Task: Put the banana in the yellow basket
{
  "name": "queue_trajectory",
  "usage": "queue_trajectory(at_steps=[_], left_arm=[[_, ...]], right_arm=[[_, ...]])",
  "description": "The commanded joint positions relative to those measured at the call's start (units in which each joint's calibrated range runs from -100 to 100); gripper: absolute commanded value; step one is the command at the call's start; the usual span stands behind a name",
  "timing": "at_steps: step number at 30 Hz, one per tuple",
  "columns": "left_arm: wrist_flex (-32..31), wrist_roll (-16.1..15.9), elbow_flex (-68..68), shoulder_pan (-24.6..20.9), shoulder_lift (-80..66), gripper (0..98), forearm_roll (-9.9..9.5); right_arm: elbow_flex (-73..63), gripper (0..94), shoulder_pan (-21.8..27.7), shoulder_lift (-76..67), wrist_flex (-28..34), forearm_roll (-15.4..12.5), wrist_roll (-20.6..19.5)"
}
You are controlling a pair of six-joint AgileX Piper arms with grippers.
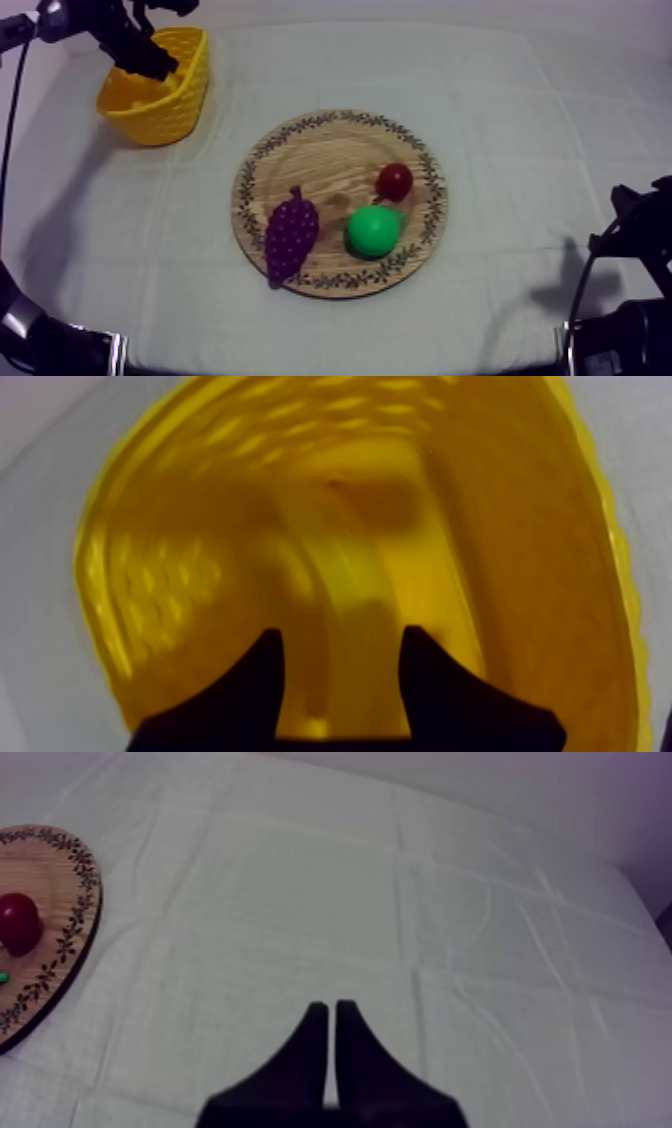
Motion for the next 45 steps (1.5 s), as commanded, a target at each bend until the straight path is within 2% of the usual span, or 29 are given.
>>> queue_trajectory(at_steps=[1, 4, 10, 13, 19, 25, 30, 35, 41, 45], left_arm=[[-0.3, -0.4, -0.1, 0.0, -0.2, 48.2, 0.21], [-1.4, -0.5, 0.8, 0.1, -1.2, 40.7, 0.59], [-7.7, -1.6, 9.4, 0.9, -7.4, 8.9, 3.07], [-13.1, -2.0, 18.7, 1.7, -13.8, 3.1, 4.28], [-21.7, -0.2, 40.6, 3.5, -32.8, 0.4, 5.28], [-29.4, 3.3, 63.3, 5.4, -57.0, 0.0, 5.31], [-33.8, 5.7, 78.0, 4.8, -75.9, 0.1, 5.36], [-34.1, 7.3, 90.4, 1.2, -95.2, 0.1, 5.21], [-29.3, 9.1, 100.2, -2.2, -115.6, 0.1, 5.1], [-24.6, 7.6, 101.9, -3.1, -123.9, 0.1, 6.01]], right_arm=[[0.1, 0.4, 0.0, 0.0, 0.0, 0.0, 0.0], [0.1, 0.4, 0.0, 0.0, 0.0, 0.0, 0.0], [0.1, 0.4, 0.0, 0.0, 0.0, 0.0, 0.0], [0.1, 0.4, 0.0, 0.0, 0.0, 0.0, 0.0], [0.1, 0.4, 0.0, 0.0, 0.0, 0.0, 0.0], [0.1, 0.4, 0.0, 0.0, 0.0, 0.0, 0.0], [0.1, 0.4, 0.0, 0.0, 0.0, 0.0, 0.0], [0.1, 0.4, 0.0, 0.0, 0.0, 0.0, 0.0], [0.1, 0.4, 0.0, 0.0, 0.0, 0.0, 0.0], [0.1, 0.4, 0.0, 0.0, 0.0, 0.0, 0.0]])
